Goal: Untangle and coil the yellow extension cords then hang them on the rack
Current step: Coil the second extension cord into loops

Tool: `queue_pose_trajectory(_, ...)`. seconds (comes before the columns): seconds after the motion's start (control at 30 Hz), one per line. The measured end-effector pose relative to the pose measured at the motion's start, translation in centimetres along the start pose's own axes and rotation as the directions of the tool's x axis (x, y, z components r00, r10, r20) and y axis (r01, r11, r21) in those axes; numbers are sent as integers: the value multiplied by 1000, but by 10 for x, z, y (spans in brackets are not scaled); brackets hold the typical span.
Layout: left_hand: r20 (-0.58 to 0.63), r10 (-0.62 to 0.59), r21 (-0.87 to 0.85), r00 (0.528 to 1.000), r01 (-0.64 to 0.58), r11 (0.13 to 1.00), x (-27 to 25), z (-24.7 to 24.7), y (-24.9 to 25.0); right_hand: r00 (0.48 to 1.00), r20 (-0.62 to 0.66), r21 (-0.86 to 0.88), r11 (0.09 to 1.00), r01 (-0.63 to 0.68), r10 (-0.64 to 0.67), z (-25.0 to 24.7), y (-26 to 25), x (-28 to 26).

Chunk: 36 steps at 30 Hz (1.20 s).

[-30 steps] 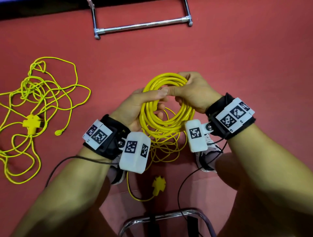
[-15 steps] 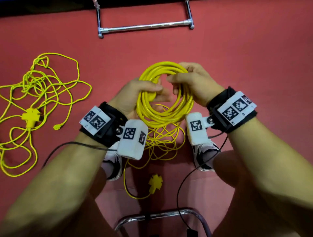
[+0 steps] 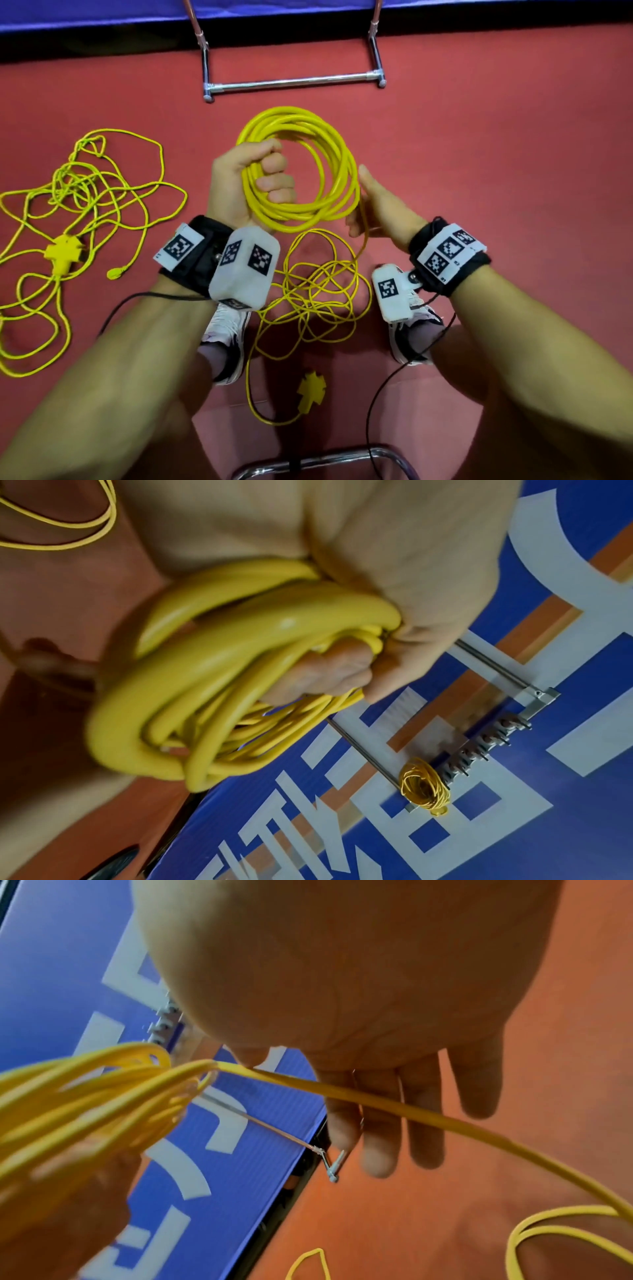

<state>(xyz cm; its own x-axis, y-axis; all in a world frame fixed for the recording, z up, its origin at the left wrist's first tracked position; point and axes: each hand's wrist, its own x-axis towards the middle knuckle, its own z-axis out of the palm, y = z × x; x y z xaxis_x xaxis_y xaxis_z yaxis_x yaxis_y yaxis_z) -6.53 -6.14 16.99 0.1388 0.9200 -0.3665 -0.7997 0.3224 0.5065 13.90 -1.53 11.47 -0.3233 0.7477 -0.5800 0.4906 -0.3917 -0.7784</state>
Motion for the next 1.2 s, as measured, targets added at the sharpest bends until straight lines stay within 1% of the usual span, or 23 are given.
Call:
queue_pose_trajectory(0.07, -49, 52, -49, 997, -55, 997, 0, -3, 3, 999, -43, -176, 984, -11, 4, 0, 12, 5)
queue_pose_trajectory(0.17, -131, 94, -160, 987, -115, 980, 3, -11, 6, 997, -52, -221, 973, -64, 54, -6, 21, 8)
queue_pose_trajectory(0.23, -211, 130, -227, 969, -177, 958, 6, -16, 10, 994, -51, -297, 949, -110, 100, -10, 24, 8)
queue_pose_trajectory(0.3, -295, 184, -239, 937, -259, 936, 9, -18, 14, 994, -40, -444, 889, -111, 104, -7, 24, 4)
queue_pose_trajectory(0.4, -380, 263, -190, 887, -353, 916, 13, -17, 15, 999, -34, -623, 781, -40, 25, 1, 23, -5)
queue_pose_trajectory(0.47, -438, 300, -170, 848, -405, 898, 16, -17, 15, 996, -36, -675, 737, 34, -78, 8, 19, -8)
queue_pose_trajectory(0.53, -517, 317, -148, 795, -448, 881, 20, -20, 17, 983, 38, -681, 715, 156, -178, 17, 17, -12)
queue_pose_trajectory(0.6, -552, 350, -65, 757, -458, 887, 22, -21, 17, 958, 154, -672, 685, 281, -242, 26, 14, -17)
queue_pose_trajectory(0.67, -525, 444, 132, 726, -446, 885, 24, -20, 10, 919, 260, -658, 643, 393, -297, 33, 8, -23)
queue_pose_trajectory(0.73, -442, 566, 363, 696, -438, 823, 24, -17, 0, 869, 322, -612, 618, 494, -376, 35, -3, -29)
queue_pose_trajectory(0.77, -376, 613, 447, 695, -444, 777, 24, -17, -5, 844, 333, -589, 606, 535, -421, 34, -8, -32)
queue_pose_trajectory(0.83, -239, 668, 599, 704, -435, 672, 23, -17, -11, 800, 319, -546, 591, 594, -509, 31, -18, -37)
queue_pose_trajectory(0.87, -185, 673, 678, 716, -403, 615, 22, -17, -14, 778, 305, -529, 582, 617, -549, 29, -21, -38)
queue_pose_trajectory(0.93, -87, 633, 797, 769, -327, 508, 20, -12, -22, 731, 273, -495, 560, 664, -626, 27, -26, -41)
queue_pose_trajectory(1.0, 13, 592, 883, 806, -286, 371, 18, -10, -28, 685, 226, -446, 551, 705, -693, 25, -26, -41)
queue_pose_trajectory(1.03, 57, 572, 917, 818, -270, 294, 17, -9, -31, 675, 183, -427, 561, 709, -714, 24, -25, -40)
queue_pose_trajectory(1.07, 91, 544, 941, 834, -250, 227, 18, -10, -32, 678, 124, -424, 579, 696, -724, 23, -25, -40)
queue_pose_trajectory(1.1, 109, 503, 956, 857, -229, 182, 19, -10, -33, 688, 54, -439, 602, 667, -723, 21, -26, -38)
queue_pose_trajectory(1.13, 110, 449, 962, 887, -208, 175, 20, -8, -35, 704, -16, -469, 627, 622, -710, 18, -26, -37)
queue_pose_trajectory(1.17, 93, 389, 962, 917, -184, 203, 19, -6, -36, 723, -75, -509, 650, 564, -687, 15, -27, -35)
queue_pose_trajectory(1.2, 66, 312, 948, 948, -157, 277, 18, -5, -38, 743, -122, -548, 669, 502, -658, 11, -28, -34)
